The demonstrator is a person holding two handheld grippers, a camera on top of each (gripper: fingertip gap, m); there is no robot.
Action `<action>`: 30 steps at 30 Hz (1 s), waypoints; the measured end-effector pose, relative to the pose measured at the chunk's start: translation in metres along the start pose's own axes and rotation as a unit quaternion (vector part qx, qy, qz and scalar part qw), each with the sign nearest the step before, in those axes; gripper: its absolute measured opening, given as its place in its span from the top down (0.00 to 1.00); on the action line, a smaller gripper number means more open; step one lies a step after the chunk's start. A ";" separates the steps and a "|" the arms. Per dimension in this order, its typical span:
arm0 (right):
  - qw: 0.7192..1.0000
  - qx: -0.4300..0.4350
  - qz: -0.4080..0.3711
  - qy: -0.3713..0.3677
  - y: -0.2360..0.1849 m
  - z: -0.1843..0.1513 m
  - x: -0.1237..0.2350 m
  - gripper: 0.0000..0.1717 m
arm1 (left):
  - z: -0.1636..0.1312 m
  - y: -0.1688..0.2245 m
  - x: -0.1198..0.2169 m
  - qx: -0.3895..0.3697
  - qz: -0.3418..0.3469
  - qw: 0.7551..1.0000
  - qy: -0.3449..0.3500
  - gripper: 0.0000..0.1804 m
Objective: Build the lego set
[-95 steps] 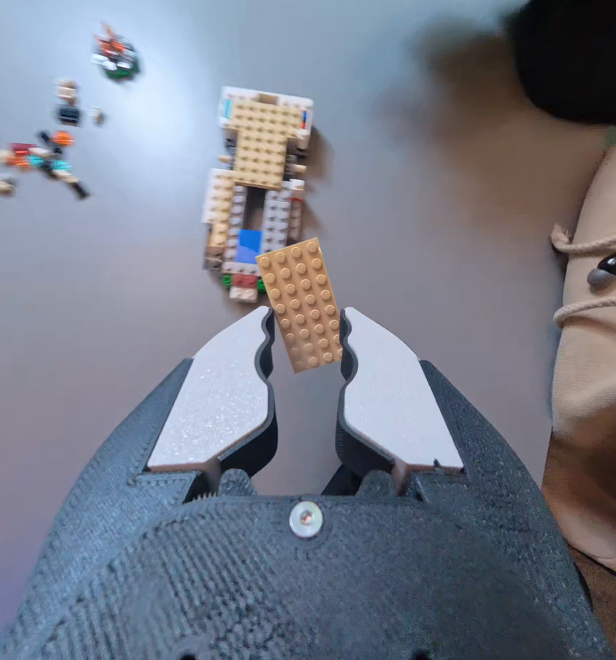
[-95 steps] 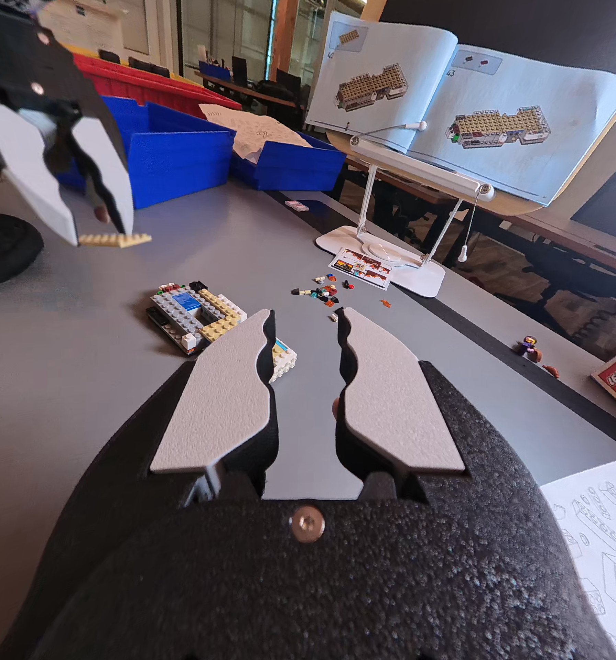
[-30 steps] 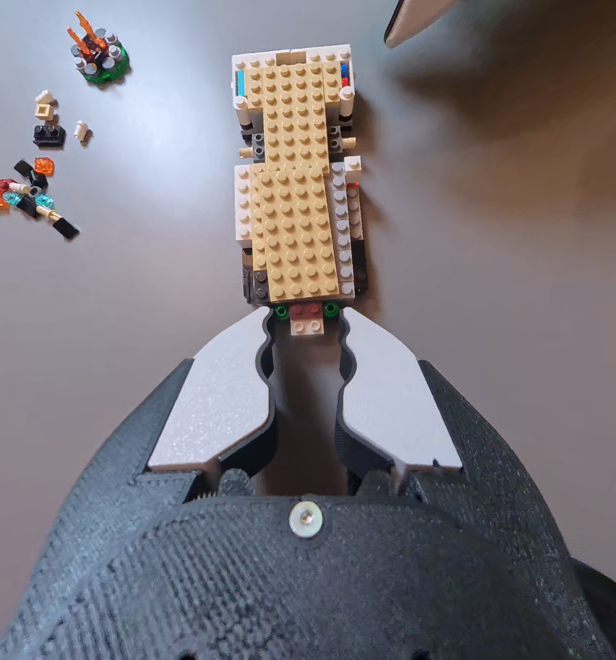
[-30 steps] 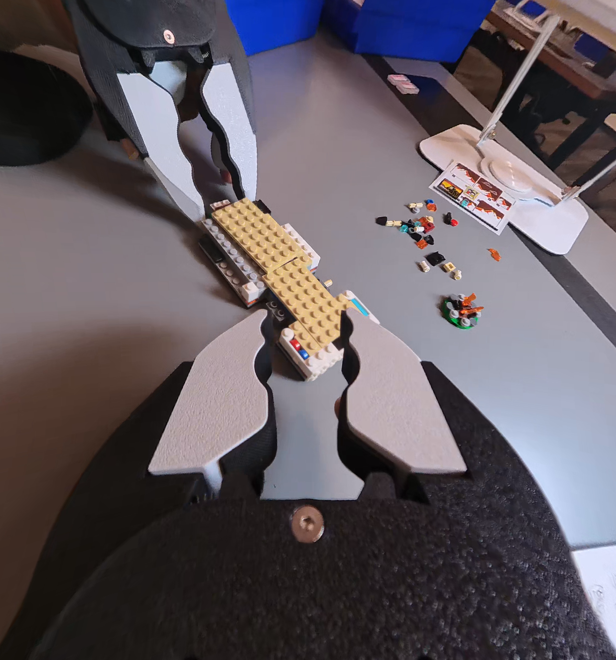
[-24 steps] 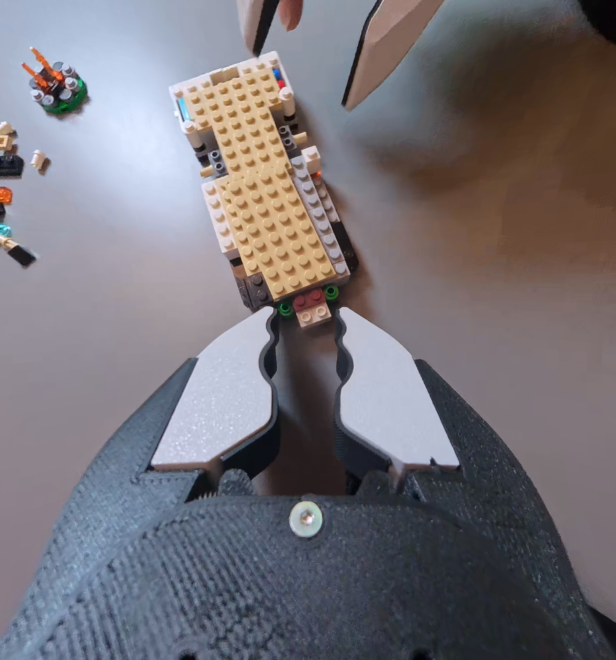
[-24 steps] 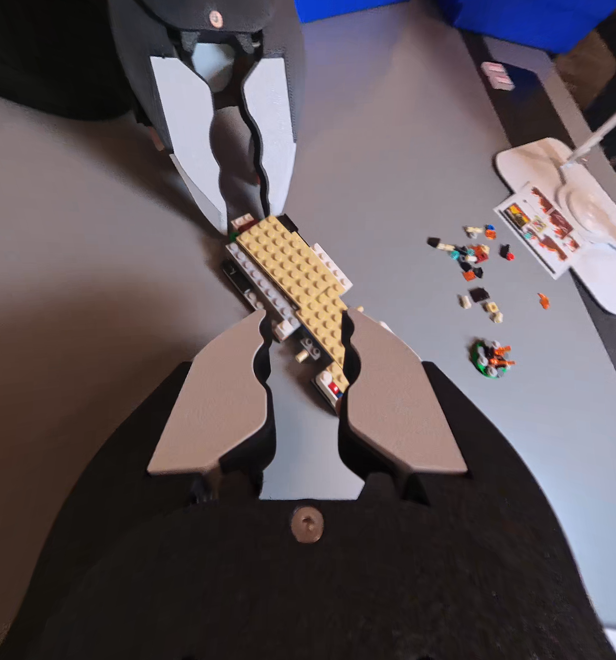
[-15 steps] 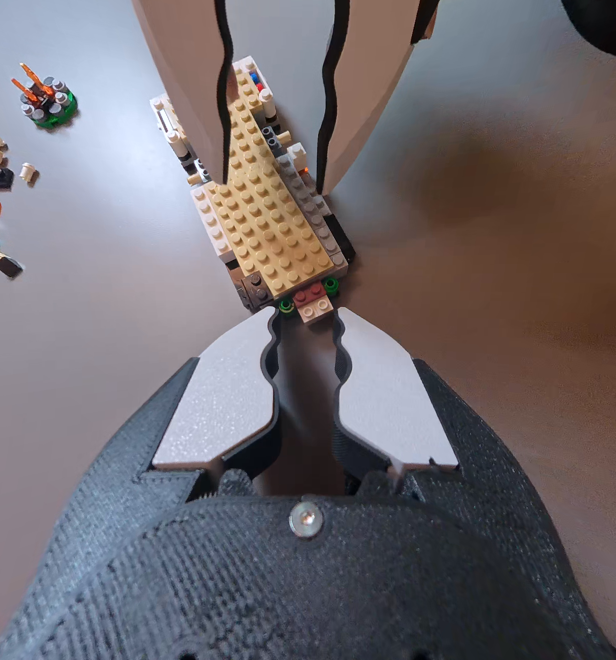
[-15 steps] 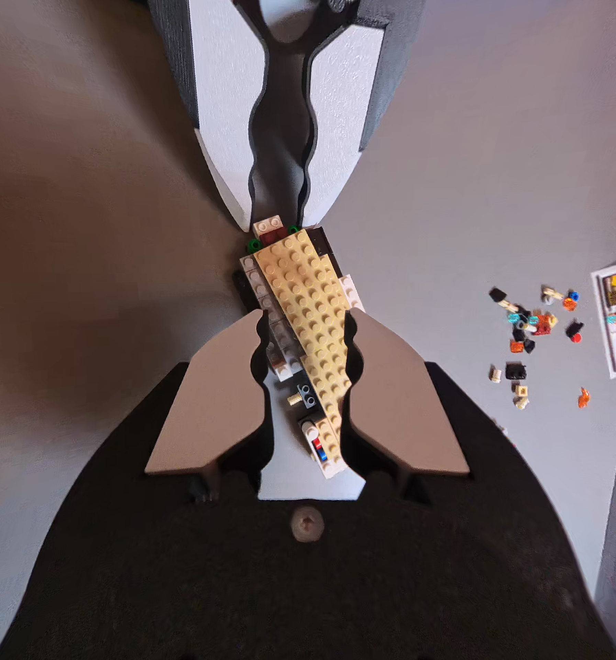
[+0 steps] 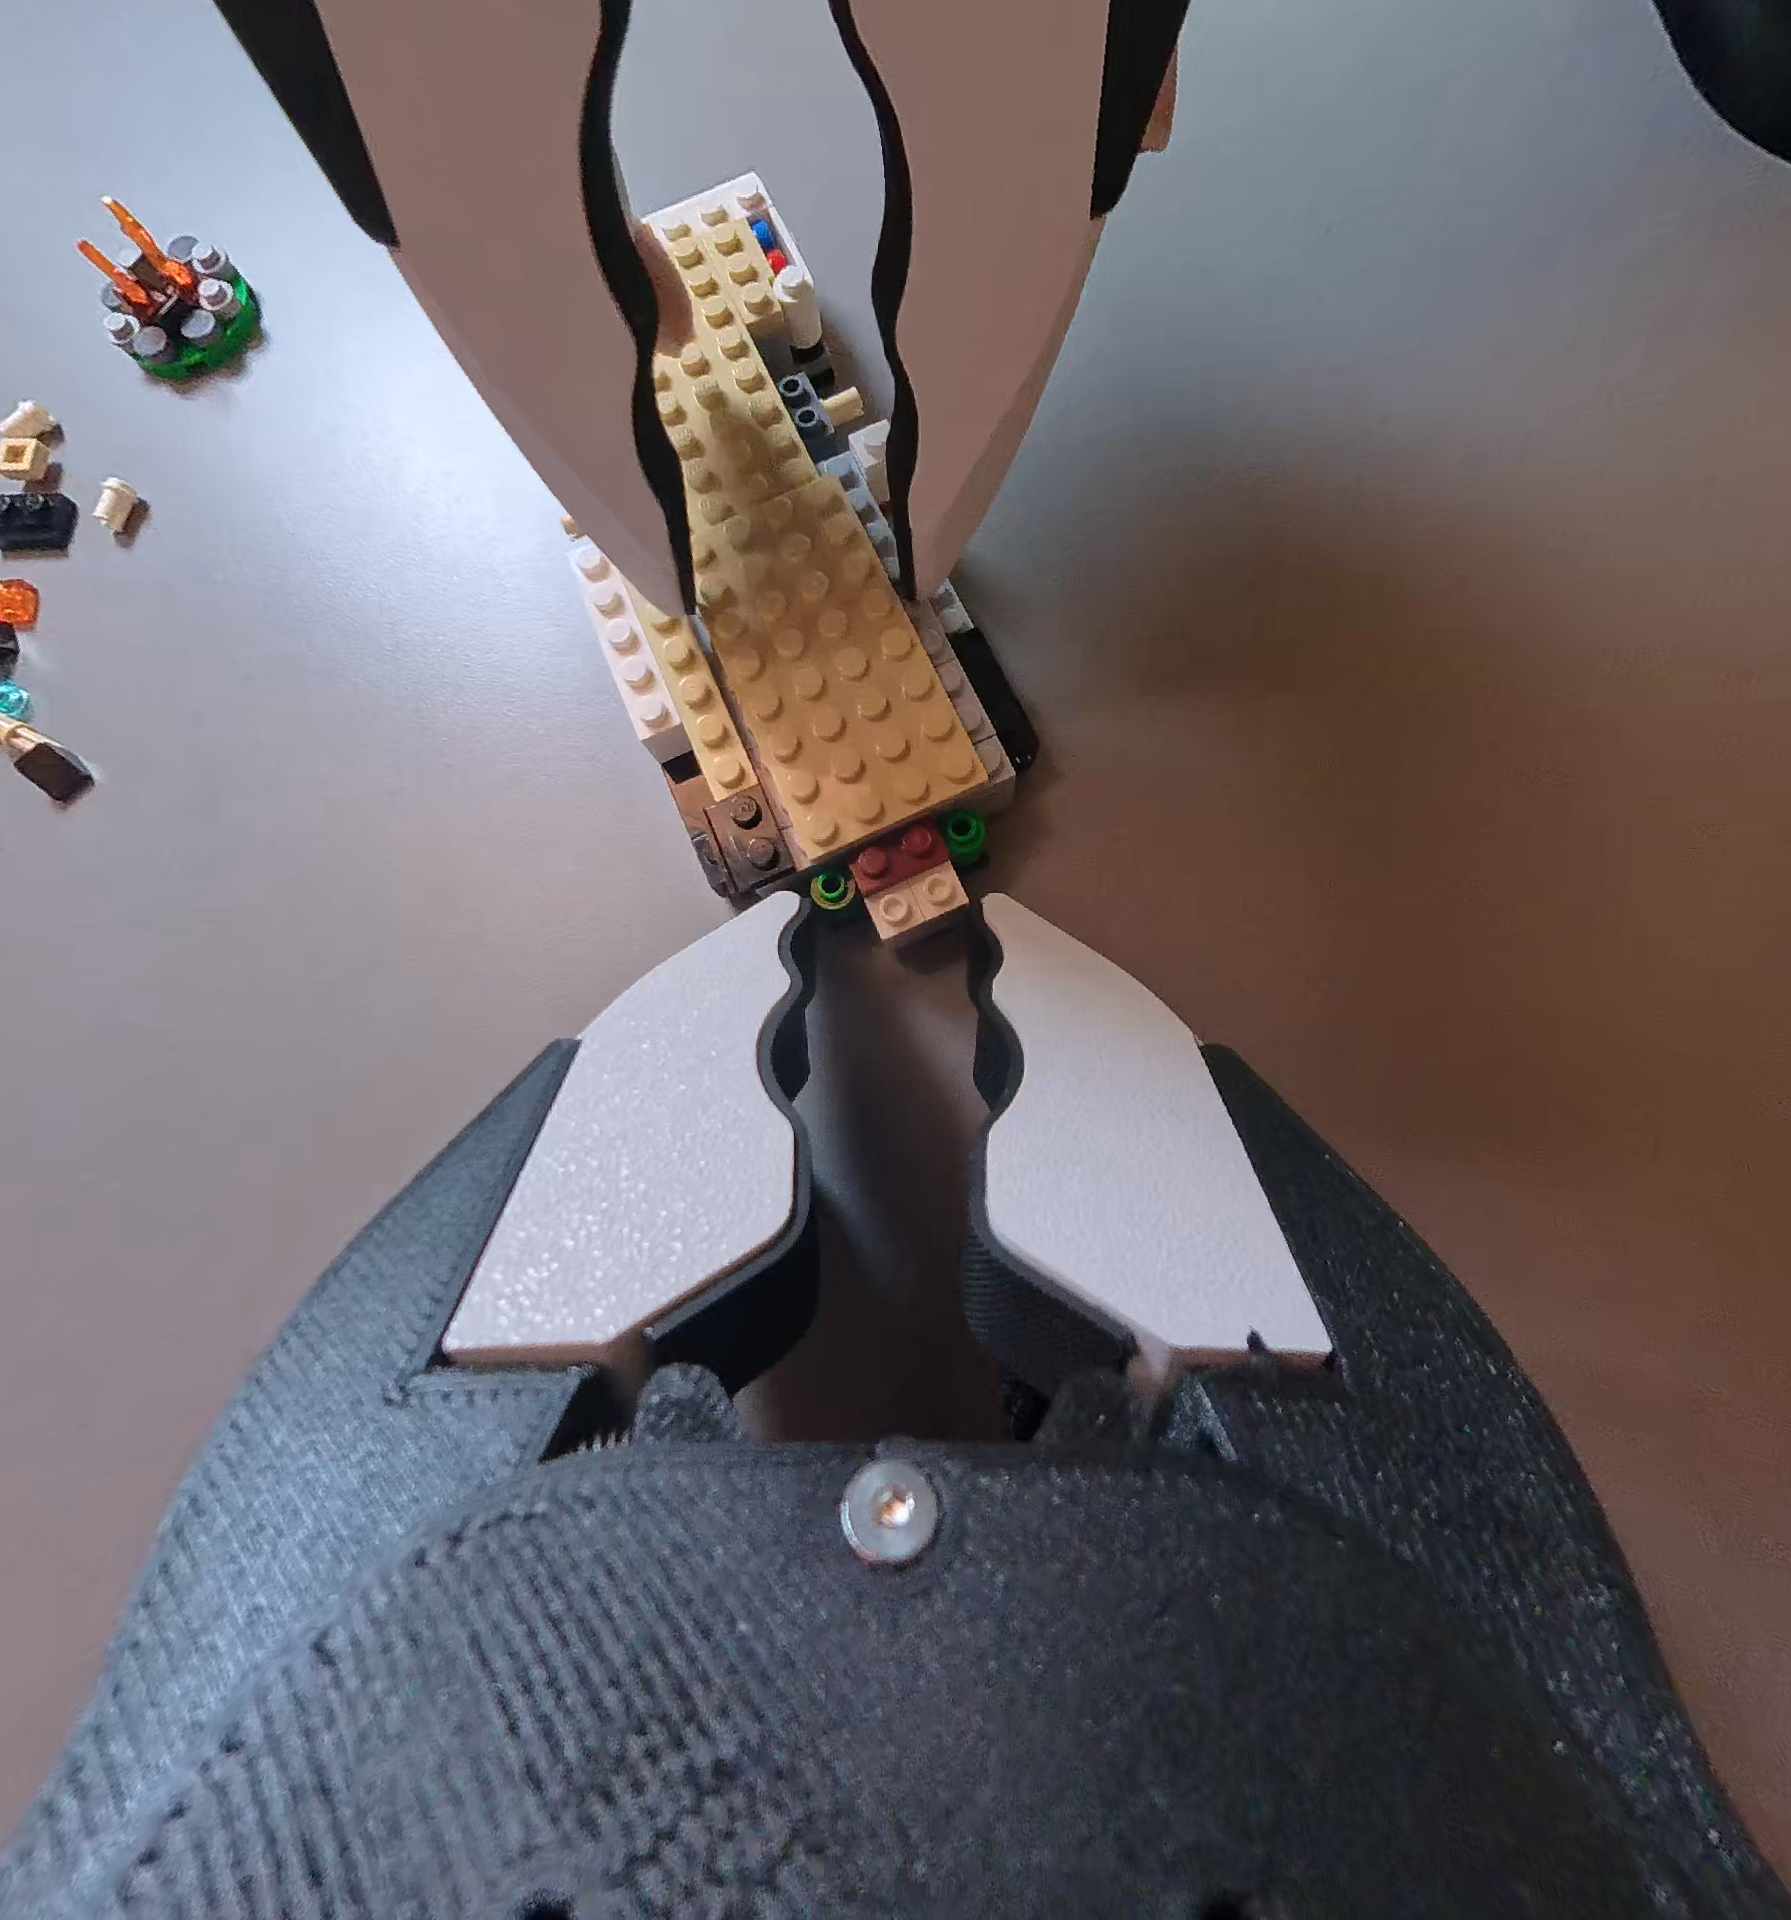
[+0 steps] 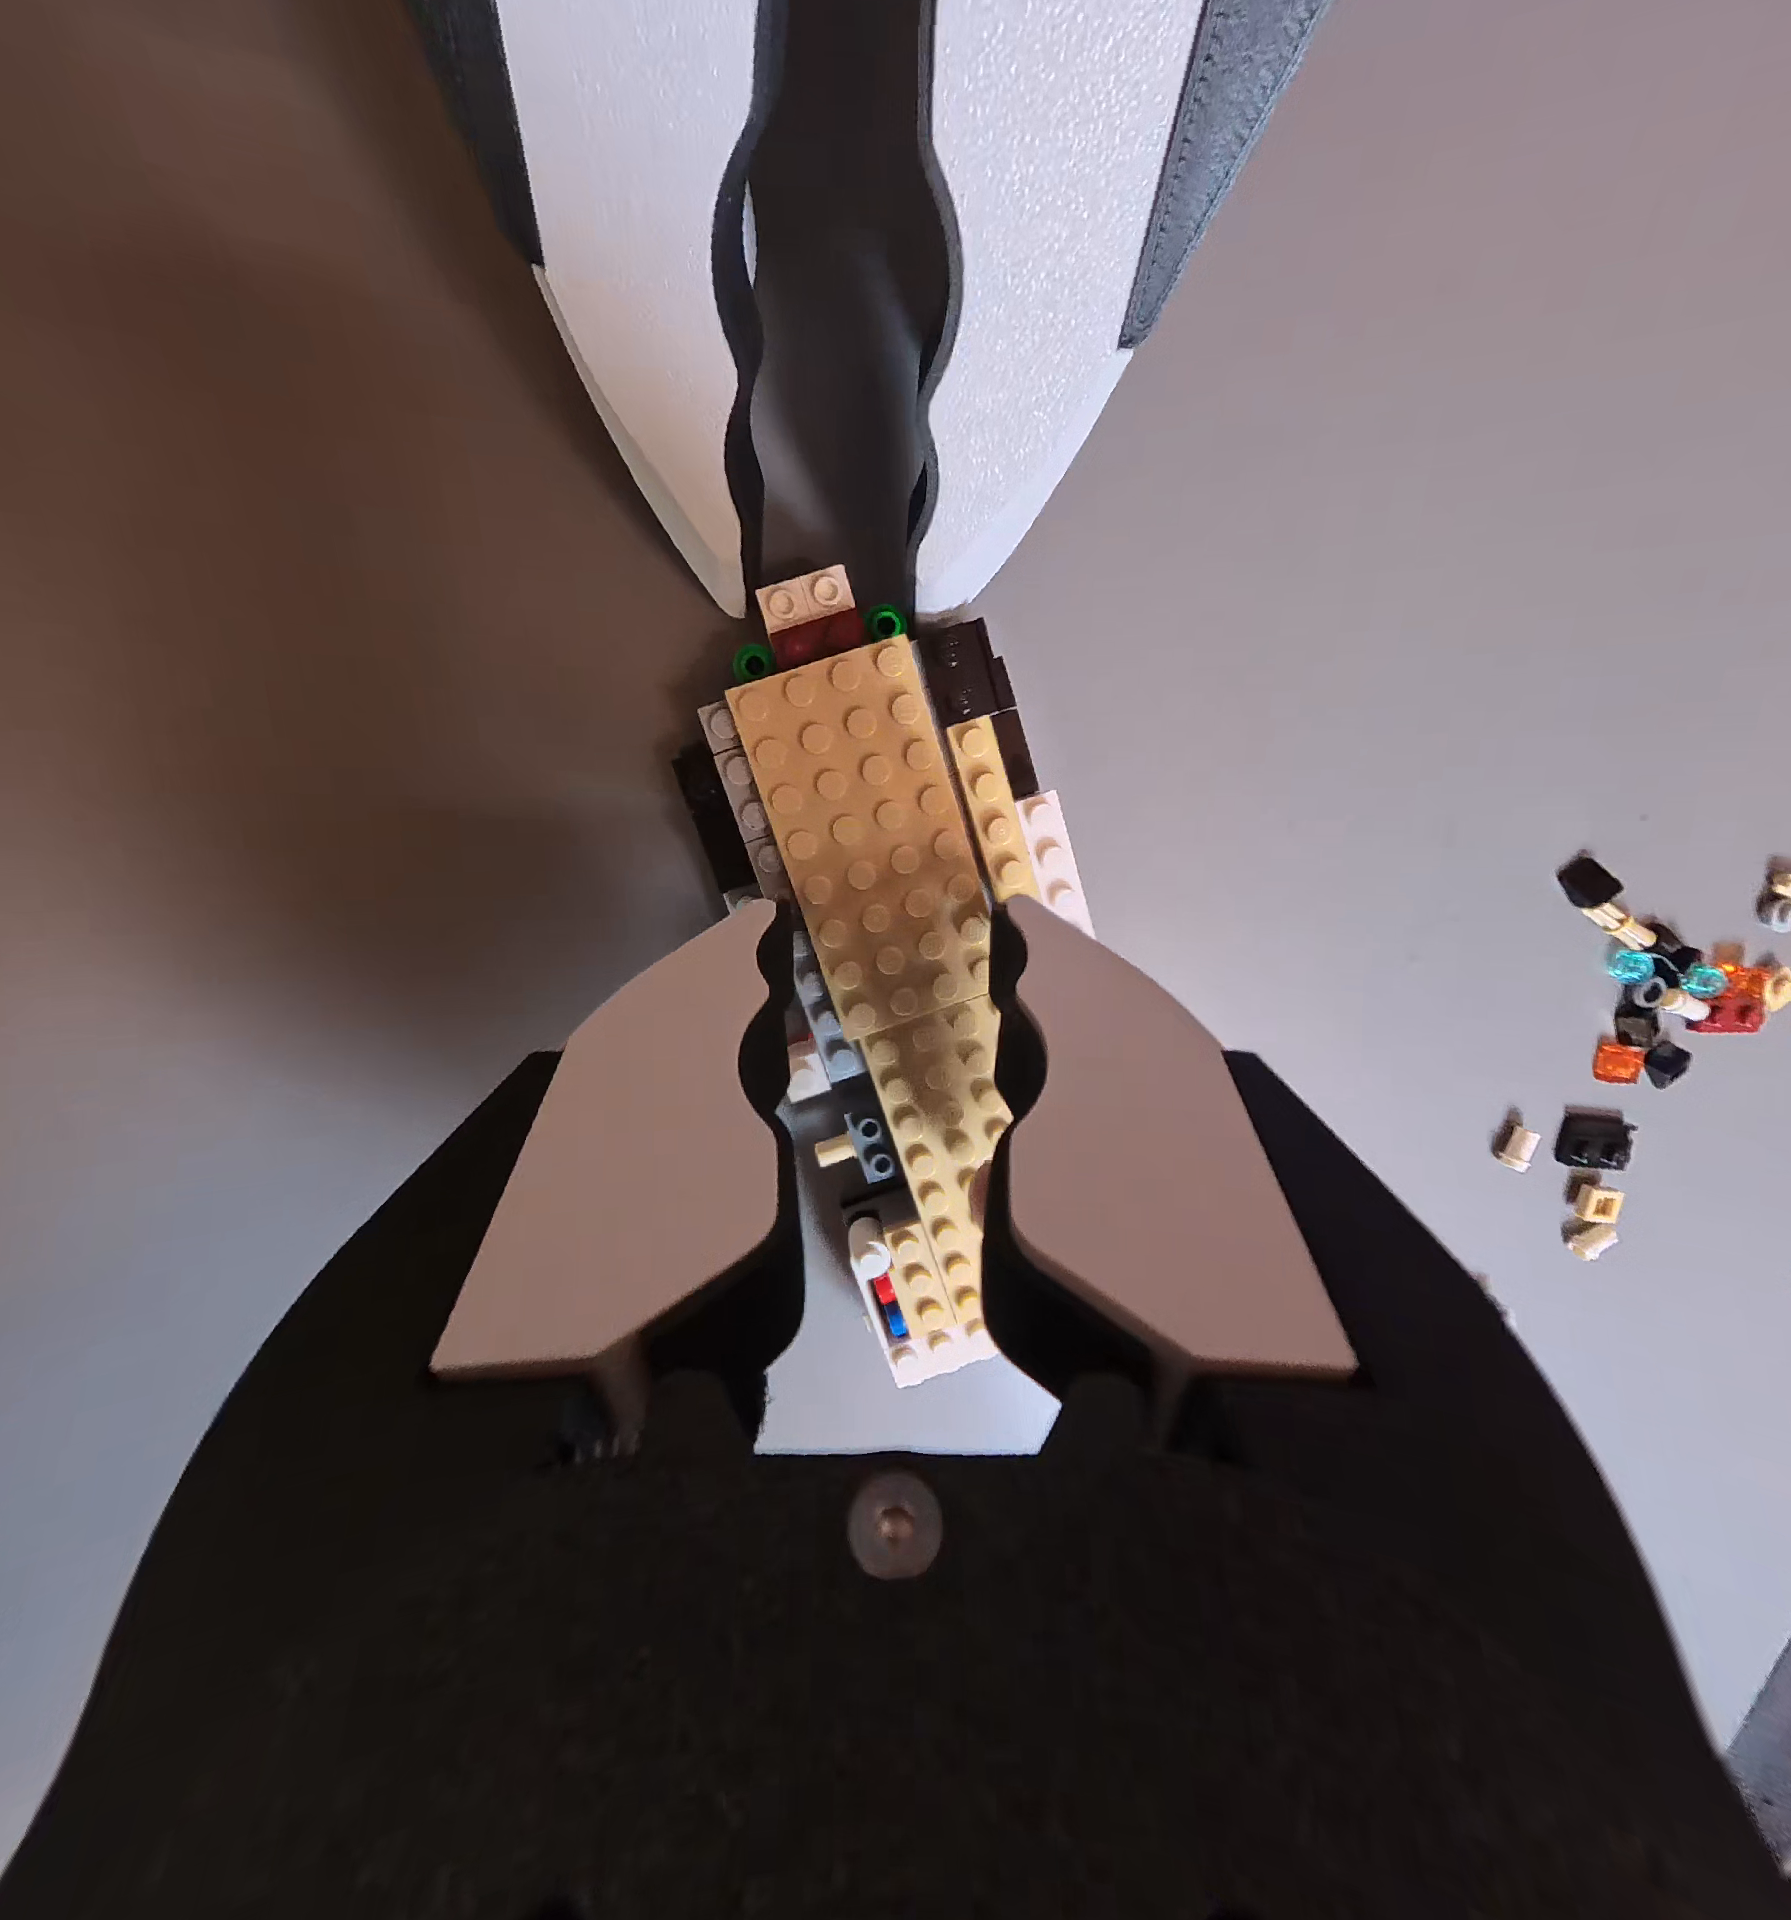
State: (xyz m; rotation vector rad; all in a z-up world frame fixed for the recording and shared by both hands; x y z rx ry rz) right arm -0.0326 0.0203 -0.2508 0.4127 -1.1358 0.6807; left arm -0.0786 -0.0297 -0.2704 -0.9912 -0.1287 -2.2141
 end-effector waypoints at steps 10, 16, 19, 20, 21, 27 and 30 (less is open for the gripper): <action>0.999 -0.035 -0.004 0.018 -0.003 -0.002 -0.002 0.79 | 0.000 0.000 0.000 0.000 0.001 1.000 0.003 0.84; 0.999 -0.041 -0.009 0.022 -0.003 -0.002 -0.001 0.79 | 0.000 0.000 0.001 0.000 0.003 1.000 0.003 0.84; 0.999 -0.037 -0.013 0.024 -0.003 -0.001 0.000 0.79 | 0.000 0.000 0.000 -0.001 0.004 1.000 0.003 0.84; 0.999 -0.035 -0.015 0.026 -0.002 -0.001 0.001 0.79 | 0.000 0.000 0.000 -0.001 0.003 1.000 0.004 0.84; 0.999 -0.034 -0.017 0.026 -0.001 0.000 0.002 0.79 | 0.000 0.000 0.000 -0.001 0.003 1.000 0.004 0.84; 0.999 -0.034 -0.013 0.028 0.001 -0.001 0.001 0.79 | 0.000 0.001 0.001 -0.001 0.002 1.000 0.005 0.84; 0.999 -0.033 -0.008 0.032 0.000 0.000 0.001 0.79 | 0.000 0.001 0.001 -0.001 0.001 1.000 0.006 0.84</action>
Point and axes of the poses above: each gripper's, where its closed fingertips meet, x back along the fingers, z out of its top, y = z × x across the jaws, the point moved 2 cm from there along x, back along the fingers, and after that the axes turned 9 degrees about z, right-handed, at the moved point
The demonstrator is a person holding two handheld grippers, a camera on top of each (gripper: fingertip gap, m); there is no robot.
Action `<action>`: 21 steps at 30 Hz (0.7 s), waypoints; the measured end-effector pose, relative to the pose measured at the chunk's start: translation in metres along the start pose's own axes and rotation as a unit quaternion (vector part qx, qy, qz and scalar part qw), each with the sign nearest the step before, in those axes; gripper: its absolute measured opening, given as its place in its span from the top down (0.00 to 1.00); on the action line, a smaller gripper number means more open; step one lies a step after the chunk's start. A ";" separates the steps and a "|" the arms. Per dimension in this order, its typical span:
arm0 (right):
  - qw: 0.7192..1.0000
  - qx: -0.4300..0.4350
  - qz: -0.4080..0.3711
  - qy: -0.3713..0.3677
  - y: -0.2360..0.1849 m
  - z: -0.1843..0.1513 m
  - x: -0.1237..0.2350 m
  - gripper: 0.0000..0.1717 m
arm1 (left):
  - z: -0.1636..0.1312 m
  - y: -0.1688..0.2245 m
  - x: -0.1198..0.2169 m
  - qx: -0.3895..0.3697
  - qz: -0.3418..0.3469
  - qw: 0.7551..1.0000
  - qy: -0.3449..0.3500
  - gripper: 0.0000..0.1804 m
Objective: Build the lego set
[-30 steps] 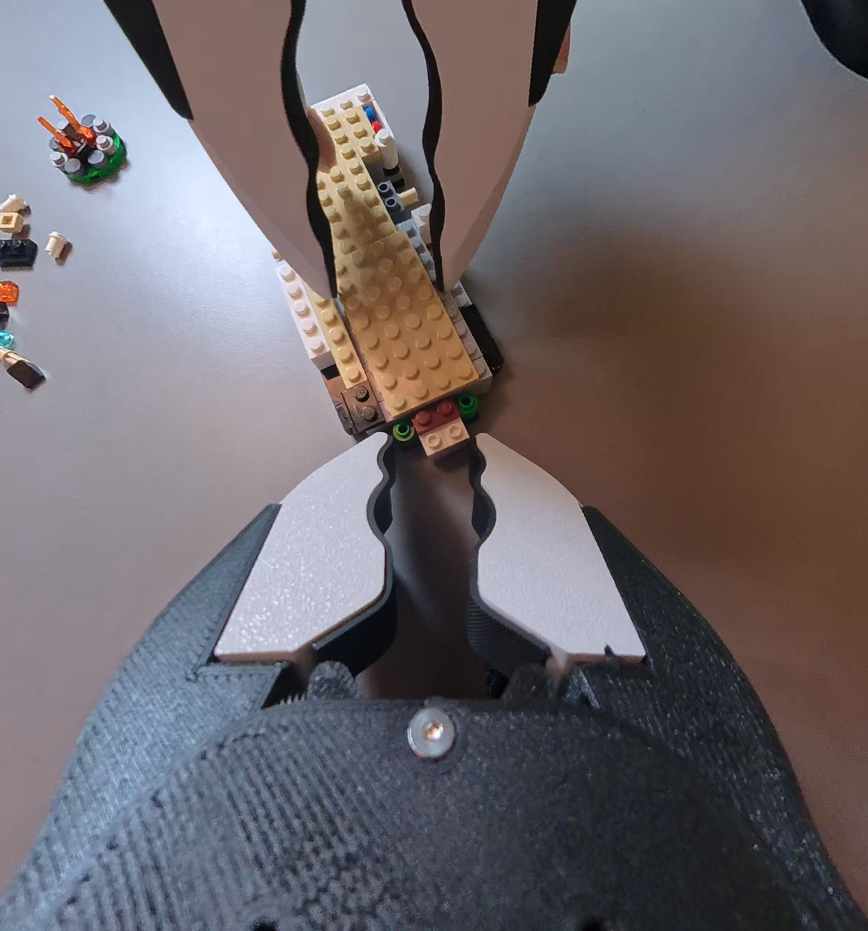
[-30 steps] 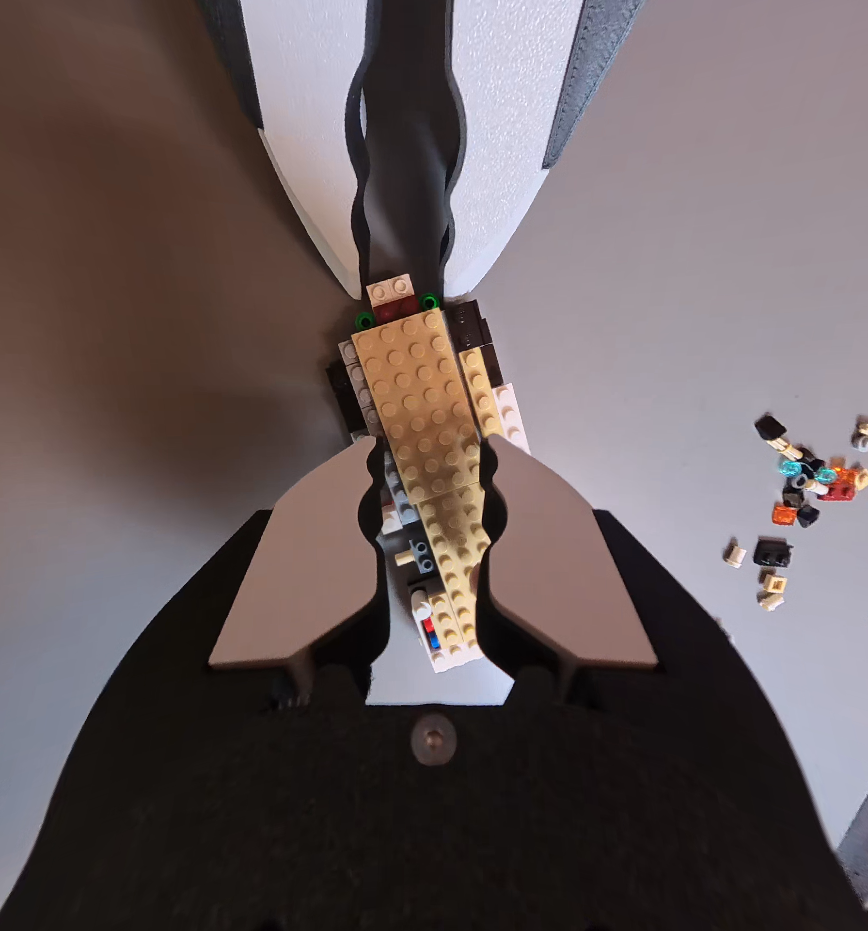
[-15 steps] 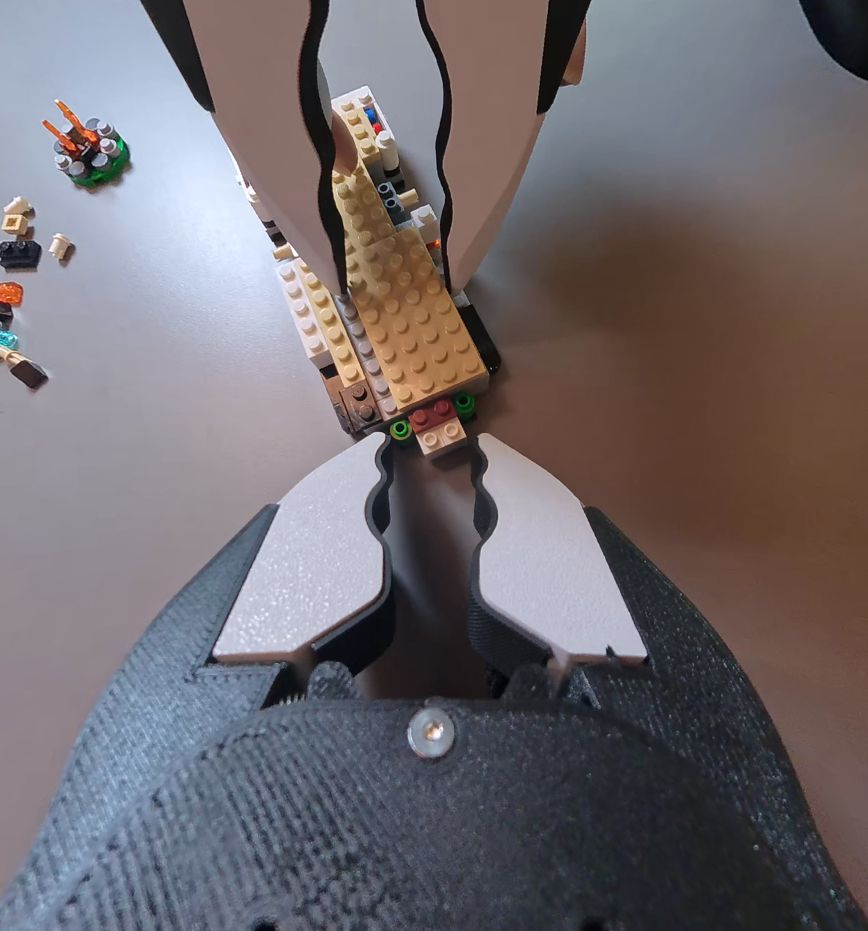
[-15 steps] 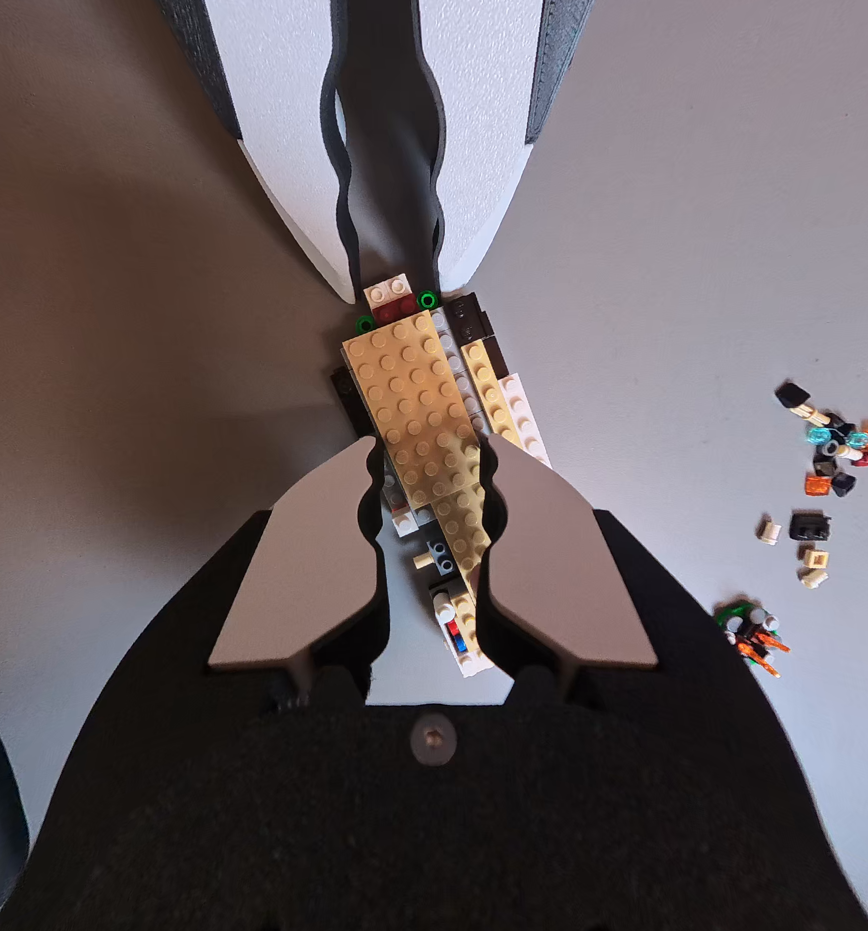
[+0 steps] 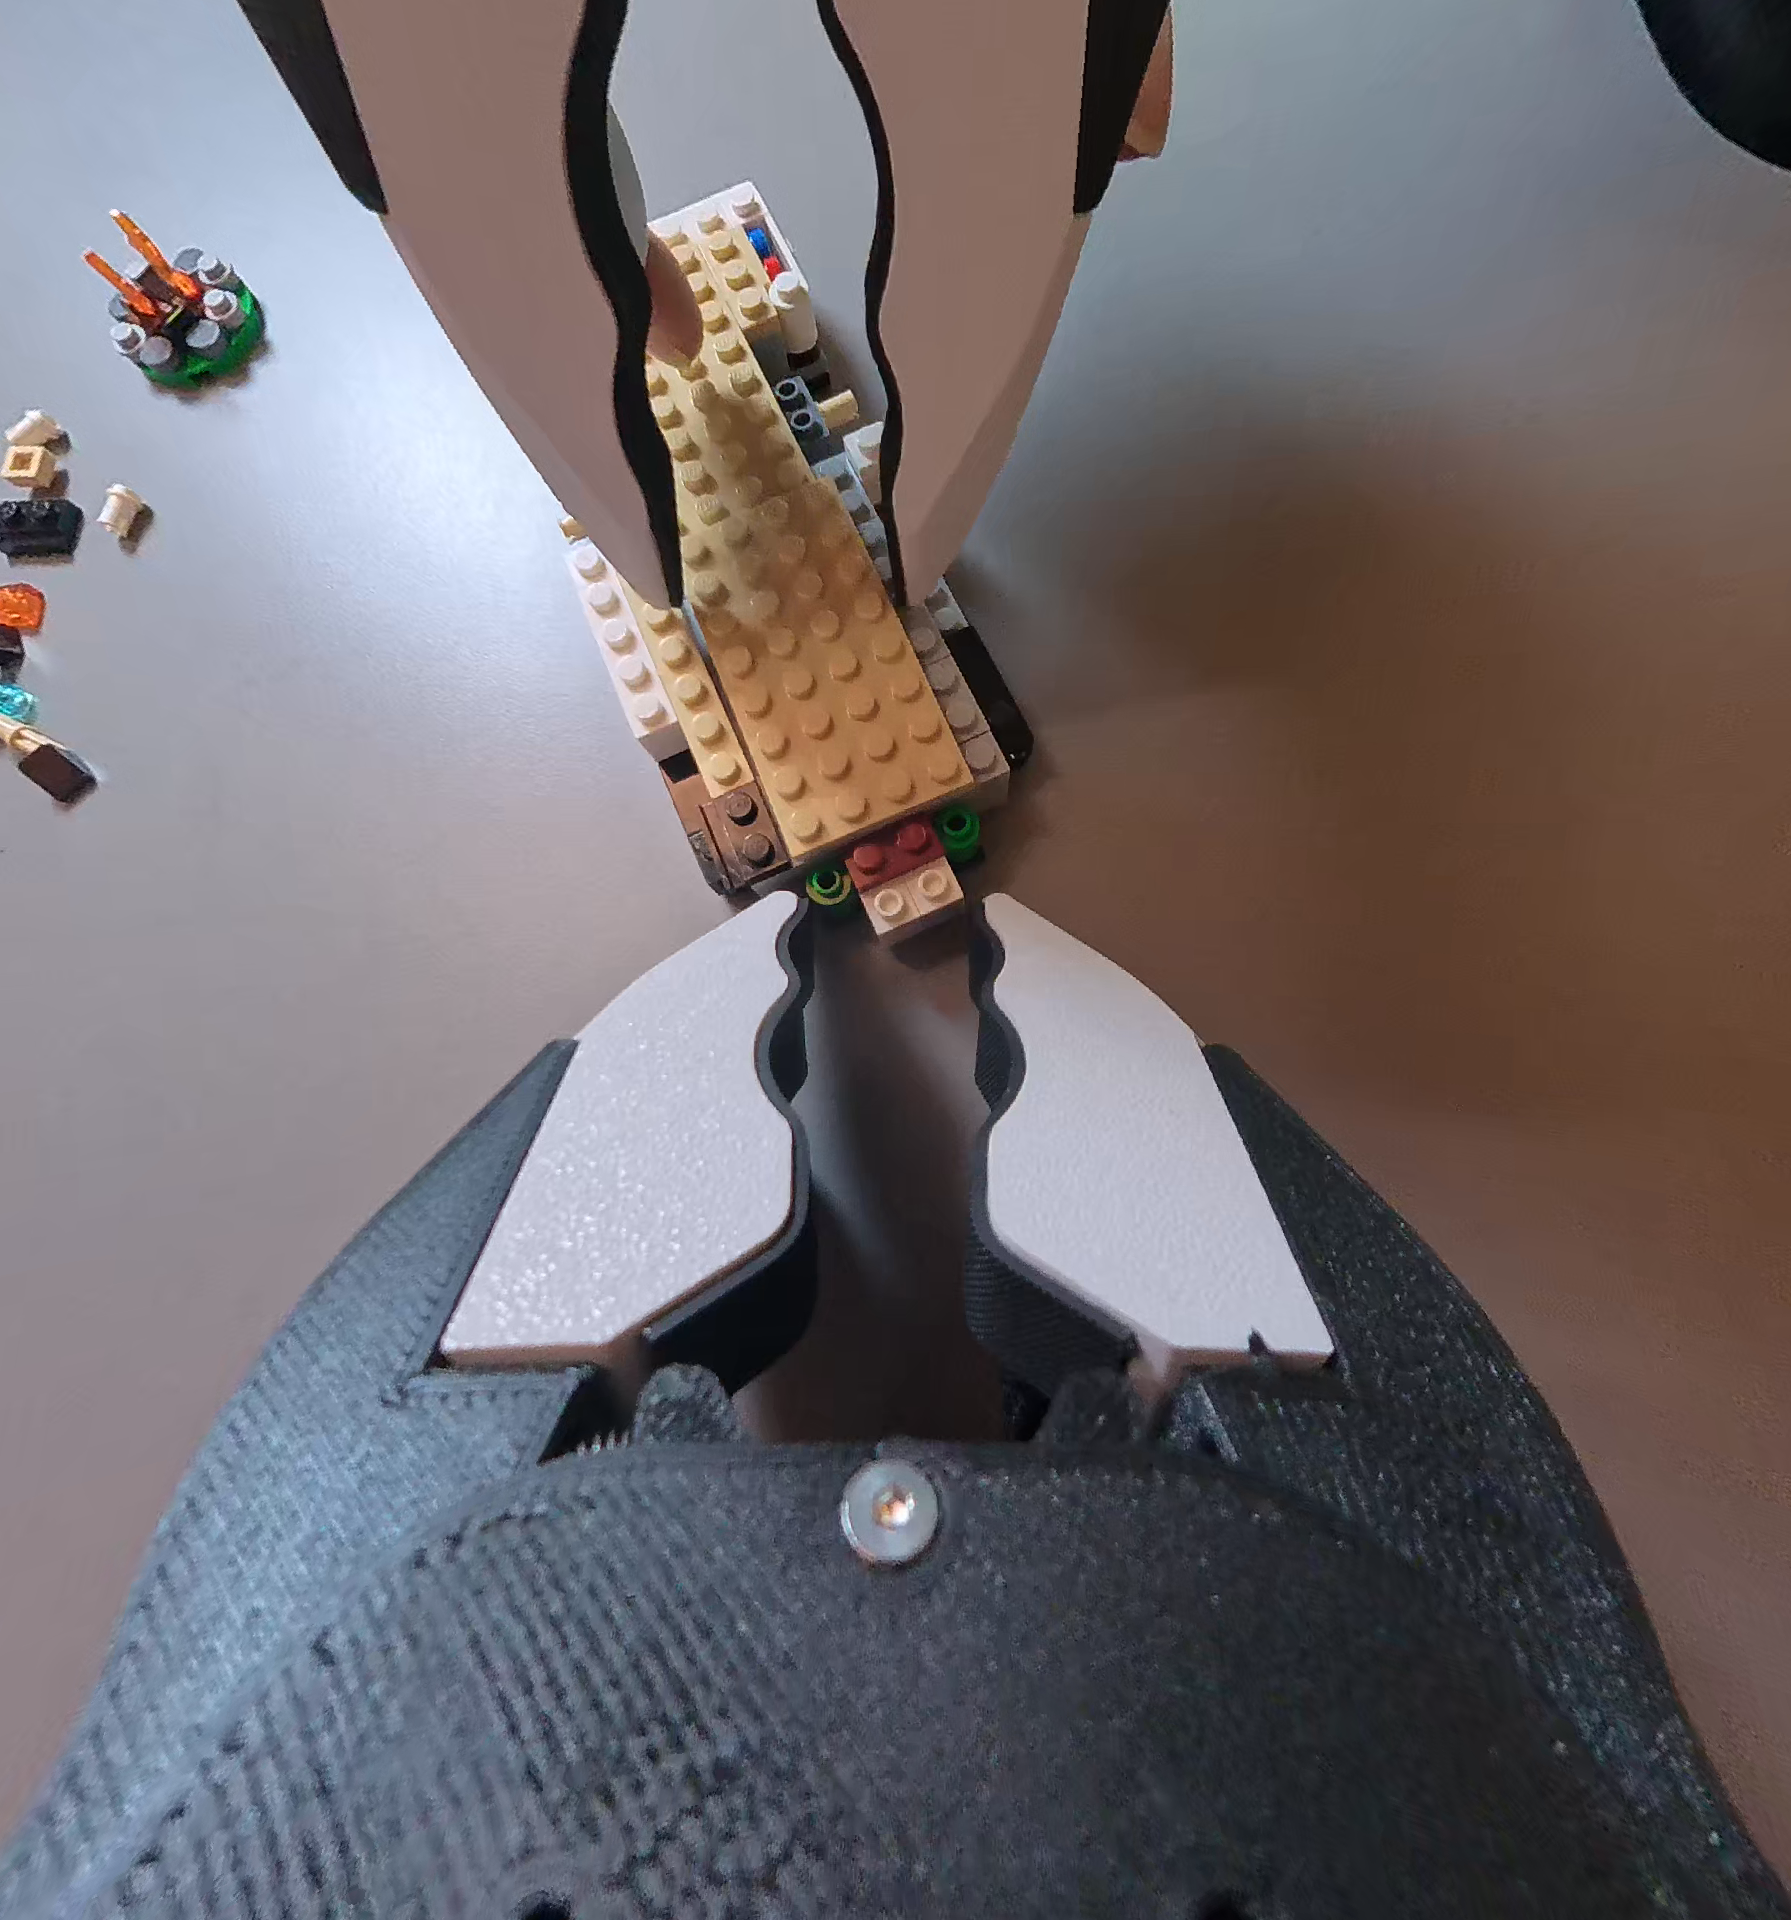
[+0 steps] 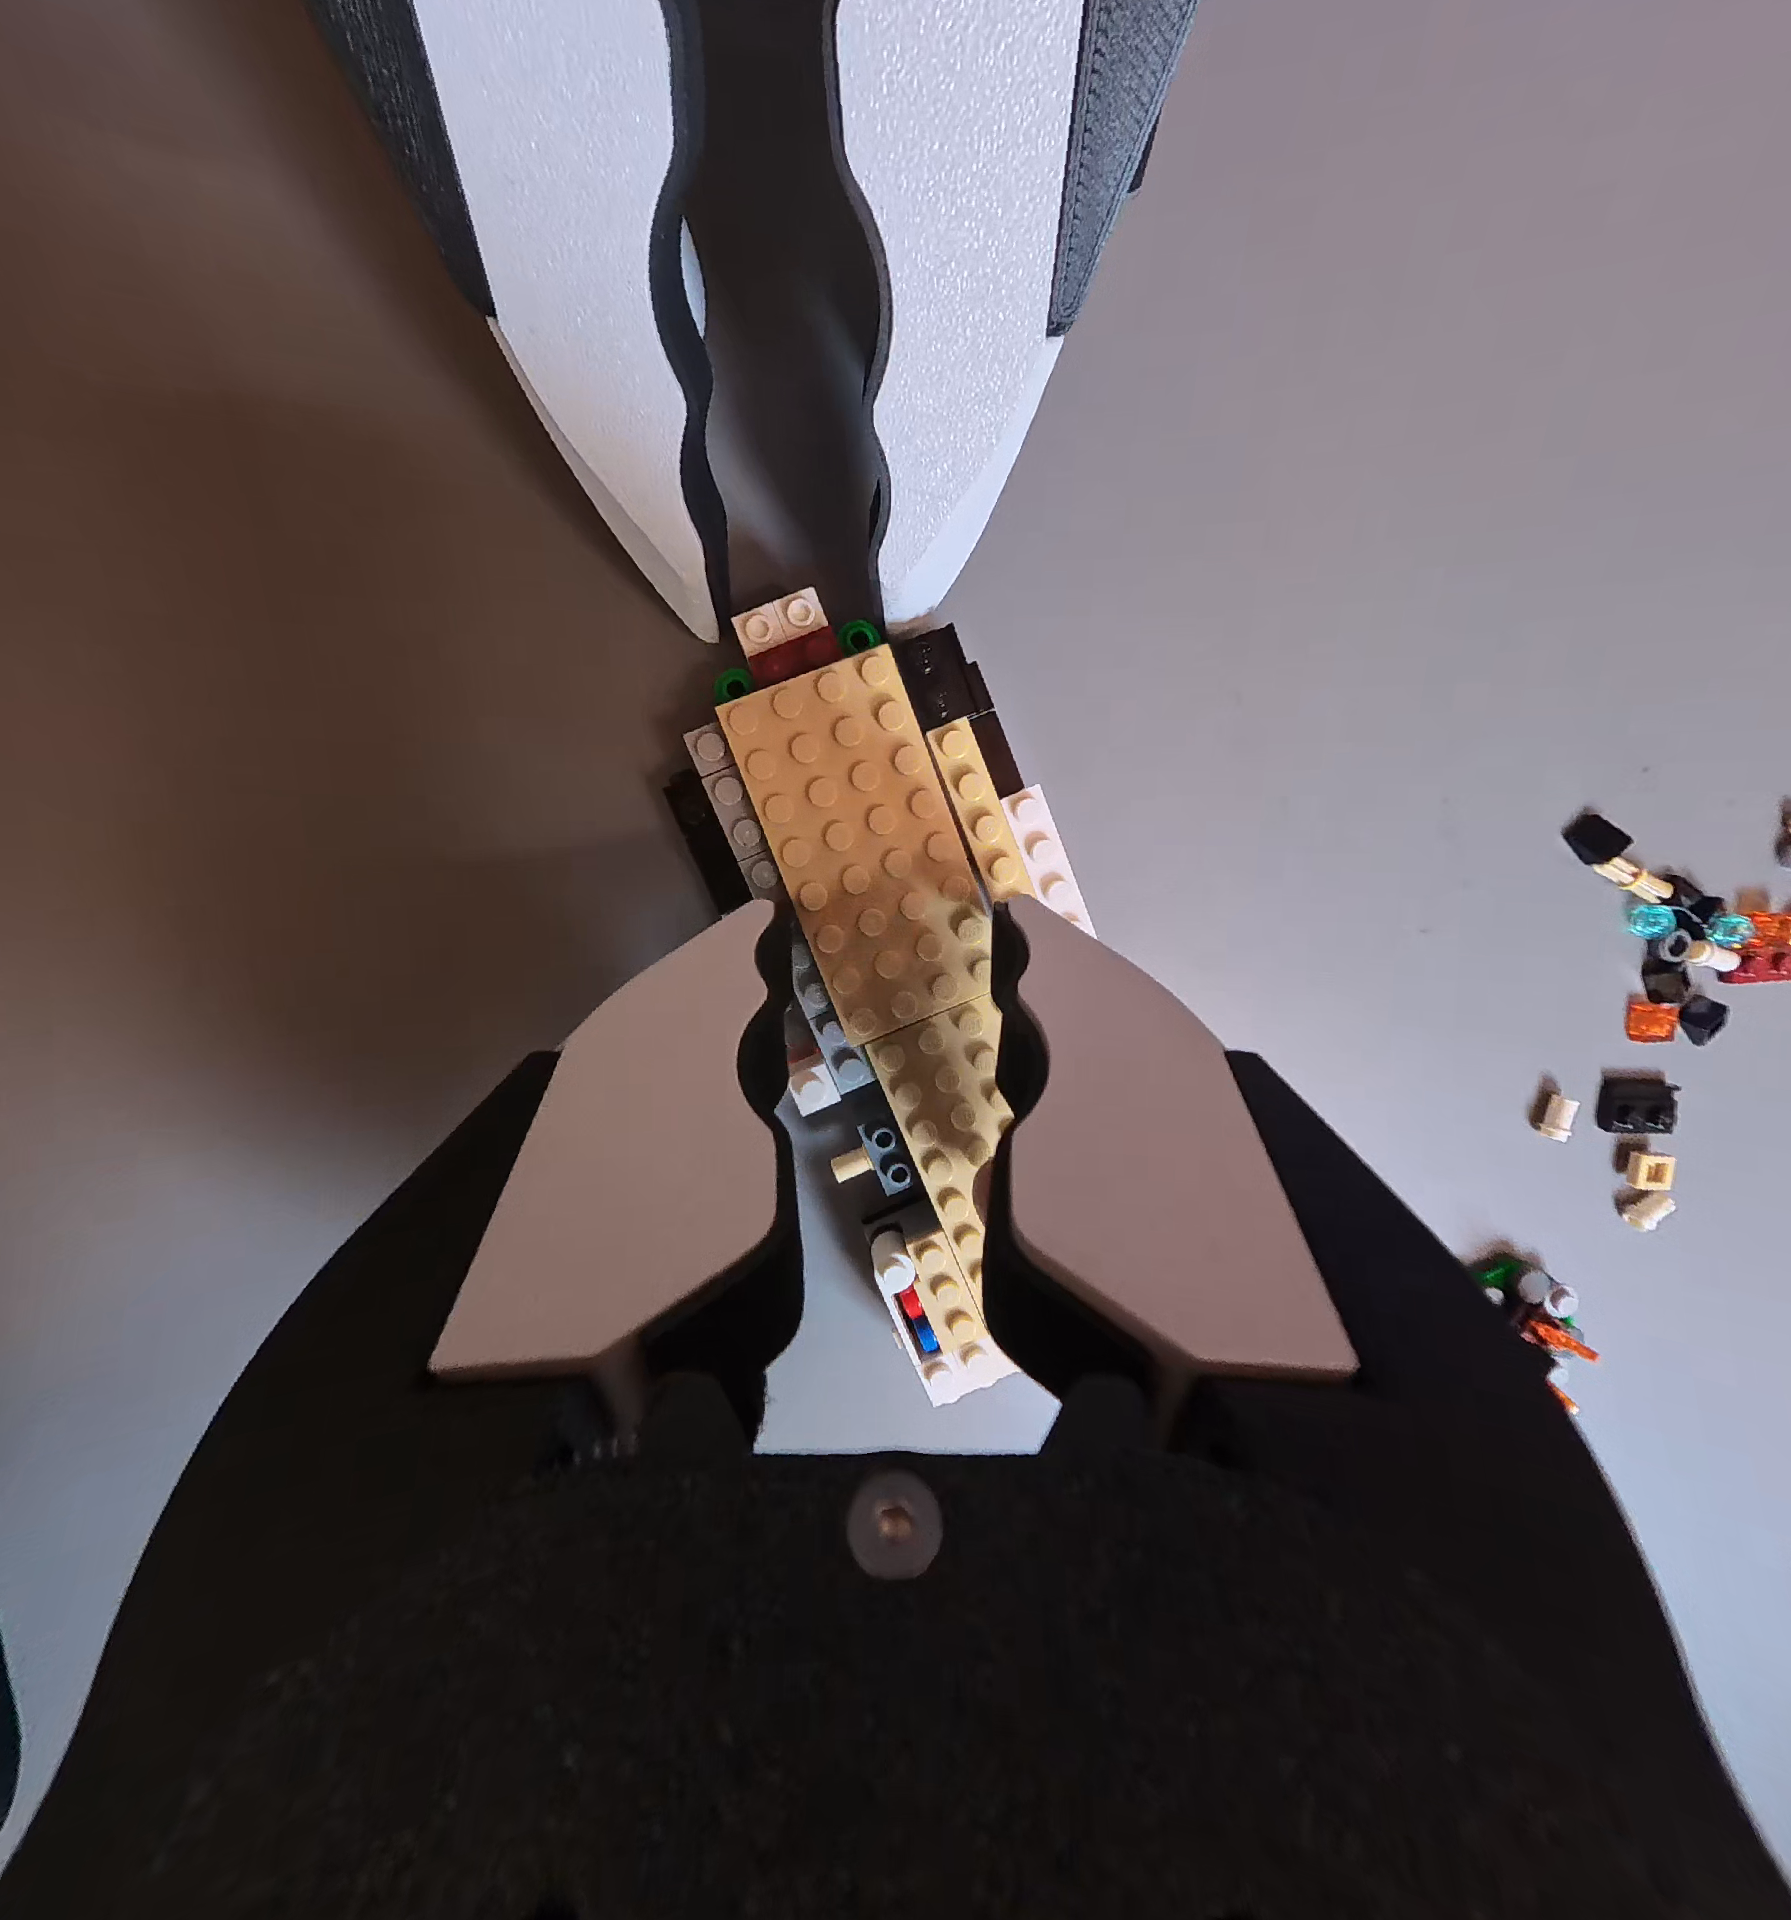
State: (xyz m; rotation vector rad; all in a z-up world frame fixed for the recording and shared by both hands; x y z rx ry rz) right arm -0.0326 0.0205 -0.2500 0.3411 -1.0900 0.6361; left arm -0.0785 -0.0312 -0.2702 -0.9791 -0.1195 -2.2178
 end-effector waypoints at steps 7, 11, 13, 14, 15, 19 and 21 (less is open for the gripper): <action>1.000 0.005 -0.006 0.010 0.000 0.000 0.005 0.78 | 0.000 0.000 0.000 0.002 0.000 1.000 0.002 0.84; 1.000 0.010 -0.001 0.012 -0.004 -0.001 0.007 0.82 | 0.000 0.000 0.000 0.001 0.000 1.000 0.003 0.84; 1.000 0.010 0.000 0.008 -0.005 -0.002 0.006 0.84 | 0.000 0.000 0.000 0.001 0.001 1.000 0.003 0.84; 1.000 0.011 -0.003 0.004 -0.004 -0.004 0.005 0.85 | 0.000 0.000 0.000 0.001 0.001 1.000 0.003 0.84; 1.000 0.012 -0.008 0.000 -0.002 -0.005 0.004 0.85 | 0.000 0.000 0.000 0.001 0.001 1.000 0.003 0.84; 1.000 0.010 -0.005 0.004 -0.001 -0.004 0.002 0.85 | 0.000 0.000 0.001 0.001 0.001 1.000 0.003 0.84; 1.000 0.011 -0.003 0.002 -0.001 -0.004 0.002 0.85 | 0.000 0.000 0.001 0.002 0.000 1.000 0.003 0.84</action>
Point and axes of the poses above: each gripper's, where its closed fingertips meet, x back along the fingers, z out of its top, y = z × x across the jaws, the point moved 2 cm from there along x, back along the fingers, and after that the axes turned 9 degrees about z, right-handed, at the moved point
